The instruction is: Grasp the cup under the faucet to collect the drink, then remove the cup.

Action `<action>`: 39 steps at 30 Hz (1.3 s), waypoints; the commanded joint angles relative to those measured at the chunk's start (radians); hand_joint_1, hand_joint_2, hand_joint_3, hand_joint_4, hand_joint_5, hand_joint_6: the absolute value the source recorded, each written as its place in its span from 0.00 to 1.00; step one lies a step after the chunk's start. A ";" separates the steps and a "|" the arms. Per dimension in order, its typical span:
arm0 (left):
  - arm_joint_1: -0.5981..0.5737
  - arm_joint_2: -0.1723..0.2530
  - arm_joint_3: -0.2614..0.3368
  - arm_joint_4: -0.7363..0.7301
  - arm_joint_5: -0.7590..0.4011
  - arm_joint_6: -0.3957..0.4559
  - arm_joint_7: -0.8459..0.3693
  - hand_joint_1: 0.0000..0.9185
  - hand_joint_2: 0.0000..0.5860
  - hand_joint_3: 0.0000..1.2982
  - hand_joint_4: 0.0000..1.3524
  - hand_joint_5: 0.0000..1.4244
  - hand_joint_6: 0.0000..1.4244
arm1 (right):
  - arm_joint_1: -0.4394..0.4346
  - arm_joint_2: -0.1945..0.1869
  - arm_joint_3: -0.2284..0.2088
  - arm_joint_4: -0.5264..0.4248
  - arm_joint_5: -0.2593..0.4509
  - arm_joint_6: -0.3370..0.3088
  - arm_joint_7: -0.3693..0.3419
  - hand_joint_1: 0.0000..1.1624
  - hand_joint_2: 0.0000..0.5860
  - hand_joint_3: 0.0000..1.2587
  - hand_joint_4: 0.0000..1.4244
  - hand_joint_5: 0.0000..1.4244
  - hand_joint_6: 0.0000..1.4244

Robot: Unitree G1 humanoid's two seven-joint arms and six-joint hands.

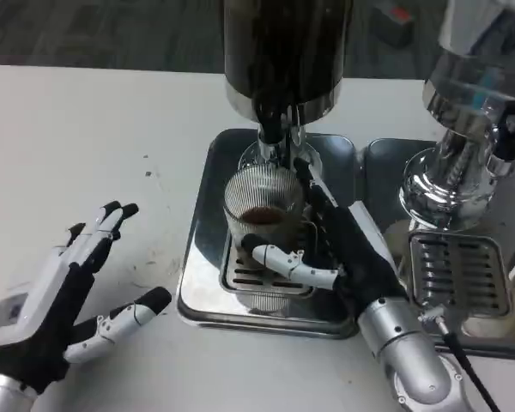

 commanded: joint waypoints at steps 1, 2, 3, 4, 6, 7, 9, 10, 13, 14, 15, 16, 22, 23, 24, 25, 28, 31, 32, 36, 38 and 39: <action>0.012 0.014 -0.001 0.000 -0.005 -0.003 -0.011 0.00 0.24 0.07 0.01 0.13 0.02 | -0.014 0.026 0.003 0.039 0.011 -0.026 -0.007 0.74 0.33 0.00 0.00 0.00 0.00; 0.014 0.014 0.000 -0.002 -0.006 -0.003 -0.011 0.00 0.24 0.07 0.01 0.13 0.02 | -0.015 0.029 0.003 0.044 0.010 -0.030 -0.008 0.74 0.33 0.00 0.00 0.00 0.00; 0.015 0.014 0.001 -0.002 -0.007 -0.003 -0.012 0.00 0.24 0.07 0.01 0.13 0.02 | -0.018 0.031 0.003 0.050 0.009 -0.034 -0.009 0.74 0.33 0.00 0.00 0.00 0.00; 0.016 0.014 0.002 -0.003 -0.008 -0.002 -0.012 0.00 0.24 0.07 0.01 0.13 0.02 | -0.021 0.033 0.003 0.056 0.009 -0.037 -0.009 0.74 0.33 0.00 0.00 0.00 0.01; 0.019 0.015 0.004 -0.004 -0.010 -0.001 -0.013 0.00 0.24 0.07 0.02 0.13 0.02 | -0.026 0.037 0.003 0.067 0.009 -0.043 -0.011 0.75 0.33 0.00 0.00 0.00 0.02; 0.021 0.015 0.004 -0.005 -0.011 -0.001 -0.012 0.00 0.24 0.07 0.02 0.13 0.02 | -0.028 0.040 0.004 0.074 0.009 -0.046 -0.012 0.77 0.34 0.00 0.00 0.00 0.03; 0.023 0.016 0.006 -0.006 -0.011 0.001 -0.011 0.00 0.24 0.07 0.02 0.13 0.02 | -0.031 0.045 0.005 0.086 0.009 -0.053 -0.014 0.79 0.34 0.00 0.00 0.00 0.04; 0.024 0.016 0.007 -0.007 -0.010 0.002 -0.009 0.00 0.24 0.06 0.02 0.13 0.02 | -0.032 0.046 0.008 0.091 0.007 -0.055 -0.014 0.79 0.34 0.00 0.00 0.00 0.05; 0.026 0.017 0.009 -0.009 -0.011 0.003 -0.008 0.00 0.24 0.06 0.02 0.13 0.02 | -0.032 0.048 0.016 0.099 -0.001 -0.059 -0.014 0.80 0.35 0.00 0.00 0.00 0.07; 0.026 0.017 0.010 -0.009 -0.011 0.002 -0.009 0.00 0.24 0.06 0.02 0.13 0.02 | -0.033 0.048 0.018 0.099 -0.002 -0.059 -0.014 0.80 0.35 0.00 0.00 0.00 0.07; 0.026 0.016 0.010 -0.009 -0.012 0.002 -0.009 0.00 0.25 0.06 0.02 0.13 0.02 | -0.033 0.048 0.019 0.099 -0.005 -0.058 -0.015 0.80 0.35 0.00 0.00 0.00 0.08; 0.026 0.016 0.010 -0.010 -0.012 0.002 -0.010 0.00 0.25 0.06 0.02 0.13 0.02 | -0.033 0.048 0.020 0.099 -0.006 -0.057 -0.016 0.81 0.35 0.00 0.00 0.00 0.09; 0.028 0.014 0.011 -0.011 -0.014 0.001 -0.009 0.00 0.26 0.06 0.03 0.13 0.02 | -0.033 0.047 0.025 0.102 -0.008 -0.051 -0.014 0.82 0.35 0.00 0.02 0.06 0.15; 0.028 0.014 0.011 -0.011 -0.014 0.000 -0.010 0.00 0.26 0.06 0.03 0.13 0.02 | -0.033 0.046 0.026 0.102 -0.008 -0.051 -0.015 0.82 0.36 0.00 0.03 0.06 0.17; 0.029 0.014 0.012 -0.011 -0.016 0.000 -0.010 0.00 0.26 0.06 0.03 0.13 0.02 | -0.032 0.046 0.028 0.101 -0.010 -0.052 -0.016 0.82 0.36 0.00 0.05 0.08 0.18; 0.029 0.014 0.012 -0.010 -0.017 0.000 -0.011 0.00 0.26 0.06 0.03 0.13 0.02 | -0.032 0.047 0.029 0.101 -0.011 -0.051 -0.018 0.82 0.36 0.00 0.07 0.09 0.19; 0.030 0.014 0.013 -0.011 -0.017 -0.001 -0.010 0.00 0.26 0.06 0.03 0.13 0.02 | -0.030 0.048 0.031 0.099 -0.014 -0.048 -0.023 0.82 0.38 0.00 0.11 0.12 0.22; 0.032 0.014 0.014 -0.014 -0.017 -0.001 -0.008 0.00 0.26 0.06 0.03 0.13 0.02 | -0.028 0.051 0.031 0.098 -0.019 -0.044 -0.034 0.82 0.38 0.02 0.15 0.15 0.25; 0.032 0.014 0.014 -0.014 -0.017 -0.001 -0.009 0.00 0.26 0.06 0.03 0.13 0.02 | -0.027 0.051 0.032 0.097 -0.020 -0.044 -0.036 0.82 0.38 0.04 0.16 0.15 0.26; 0.037 0.015 0.015 -0.018 -0.016 -0.001 -0.008 0.00 0.26 0.06 0.04 0.13 0.02 | -0.020 0.060 0.025 0.095 -0.020 -0.042 -0.055 0.83 0.40 0.08 0.20 0.19 0.29; 0.039 0.015 0.016 -0.020 -0.016 0.000 -0.008 0.00 0.26 0.07 0.04 0.13 0.02 | -0.018 0.061 0.026 0.093 -0.023 -0.042 -0.064 0.82 0.42 0.10 0.21 0.20 0.30; 0.040 0.015 0.016 -0.022 -0.016 0.000 -0.008 0.00 0.26 0.07 0.04 0.13 0.02 | -0.016 0.062 0.027 0.091 -0.025 -0.042 -0.069 0.82 0.42 0.11 0.22 0.20 0.31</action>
